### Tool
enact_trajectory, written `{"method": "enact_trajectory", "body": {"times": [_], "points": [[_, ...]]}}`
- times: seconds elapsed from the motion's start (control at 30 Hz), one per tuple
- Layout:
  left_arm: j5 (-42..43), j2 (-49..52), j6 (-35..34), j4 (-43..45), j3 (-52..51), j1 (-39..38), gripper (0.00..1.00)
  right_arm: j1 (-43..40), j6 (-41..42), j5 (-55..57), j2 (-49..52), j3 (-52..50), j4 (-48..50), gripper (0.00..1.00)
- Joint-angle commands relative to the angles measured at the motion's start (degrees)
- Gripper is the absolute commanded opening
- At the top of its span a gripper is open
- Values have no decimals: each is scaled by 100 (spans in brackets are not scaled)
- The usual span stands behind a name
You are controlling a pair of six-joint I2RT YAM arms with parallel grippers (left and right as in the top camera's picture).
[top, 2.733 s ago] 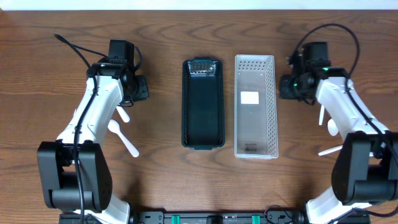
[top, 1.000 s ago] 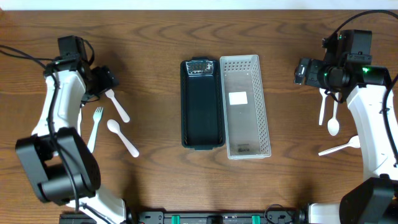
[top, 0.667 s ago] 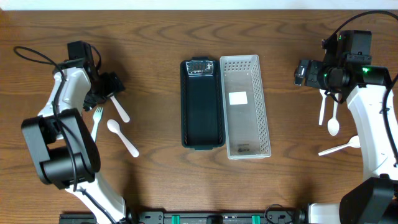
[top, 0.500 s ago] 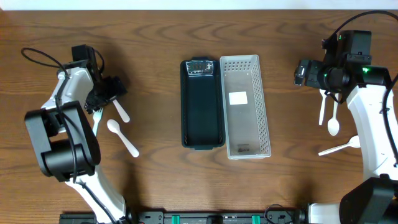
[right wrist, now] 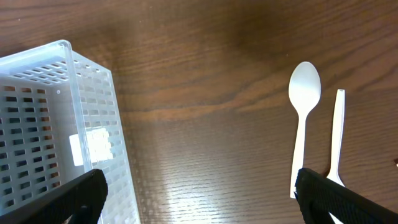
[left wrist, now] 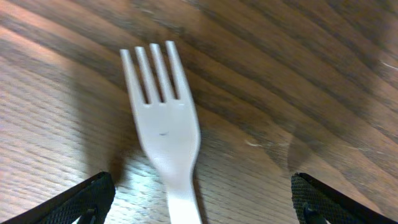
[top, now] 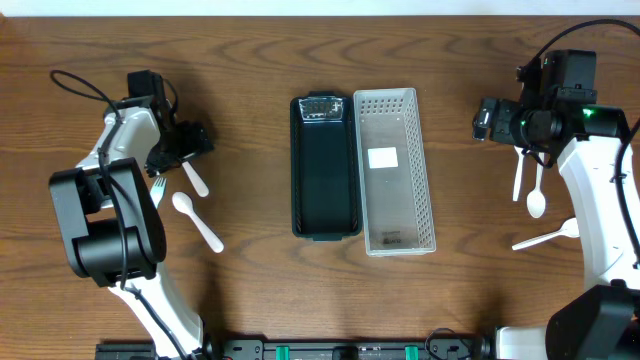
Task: Pack container
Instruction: 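Lower the left gripper and grasp the upright white fork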
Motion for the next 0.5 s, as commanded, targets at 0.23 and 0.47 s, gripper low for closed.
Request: {"method": "enact_trajectory", "body": {"times": [0.23, 0.47], "points": [[11, 87, 138, -90, -37, -31, 66, 0, 79, -42, 31, 28, -144, 91], [-85, 87, 136, -280, -57, -31, 38, 0, 79, -42, 31, 28, -267, 89]]}}
